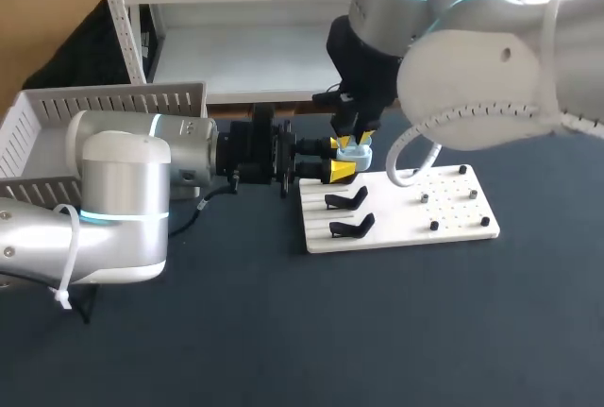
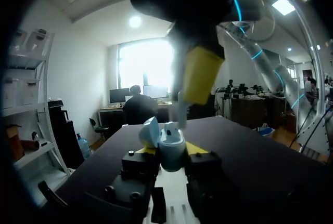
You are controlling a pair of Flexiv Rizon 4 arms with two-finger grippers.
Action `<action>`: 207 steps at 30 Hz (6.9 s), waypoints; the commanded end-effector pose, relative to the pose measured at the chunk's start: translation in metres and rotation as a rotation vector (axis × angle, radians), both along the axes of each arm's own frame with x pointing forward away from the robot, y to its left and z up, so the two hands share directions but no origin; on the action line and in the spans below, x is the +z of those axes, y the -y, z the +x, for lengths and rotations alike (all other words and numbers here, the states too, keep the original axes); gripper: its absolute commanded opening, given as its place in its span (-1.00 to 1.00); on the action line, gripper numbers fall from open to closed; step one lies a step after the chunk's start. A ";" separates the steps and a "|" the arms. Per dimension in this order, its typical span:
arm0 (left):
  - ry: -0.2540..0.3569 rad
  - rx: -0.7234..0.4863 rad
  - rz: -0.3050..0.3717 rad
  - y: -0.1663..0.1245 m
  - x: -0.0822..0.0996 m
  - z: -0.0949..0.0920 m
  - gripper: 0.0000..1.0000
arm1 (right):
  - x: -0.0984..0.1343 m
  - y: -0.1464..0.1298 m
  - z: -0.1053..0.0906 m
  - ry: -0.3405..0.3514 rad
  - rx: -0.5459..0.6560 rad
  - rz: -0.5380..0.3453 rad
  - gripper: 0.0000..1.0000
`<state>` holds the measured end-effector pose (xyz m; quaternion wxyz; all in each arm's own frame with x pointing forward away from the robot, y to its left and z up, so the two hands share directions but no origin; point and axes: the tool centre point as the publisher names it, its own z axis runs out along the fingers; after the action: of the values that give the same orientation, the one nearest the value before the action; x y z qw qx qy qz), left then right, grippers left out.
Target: Pick up each earbud case from the left stands, insert the matching earbuds, close the lid, and place the case in the box.
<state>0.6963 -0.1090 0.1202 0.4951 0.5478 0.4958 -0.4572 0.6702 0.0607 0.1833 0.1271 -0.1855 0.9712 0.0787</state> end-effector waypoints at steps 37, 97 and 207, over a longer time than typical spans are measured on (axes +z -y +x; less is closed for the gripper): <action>0.003 0.005 -0.002 0.000 -0.001 -0.001 -1.00 | -0.011 0.003 0.015 -0.017 -0.039 0.004 -1.00; 0.003 0.005 -0.002 0.000 -0.001 -0.001 -1.00 | -0.010 -0.003 0.008 -0.030 -0.019 -0.021 0.76; -0.238 0.771 0.231 -0.332 -0.002 0.161 -1.00 | 0.039 0.083 0.005 -0.015 -0.099 0.192 1.00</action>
<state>0.8358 0.2123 0.1284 0.5135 0.3080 0.7682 -0.2263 0.6765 -0.0218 0.2221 0.1387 -0.1239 0.9685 0.1656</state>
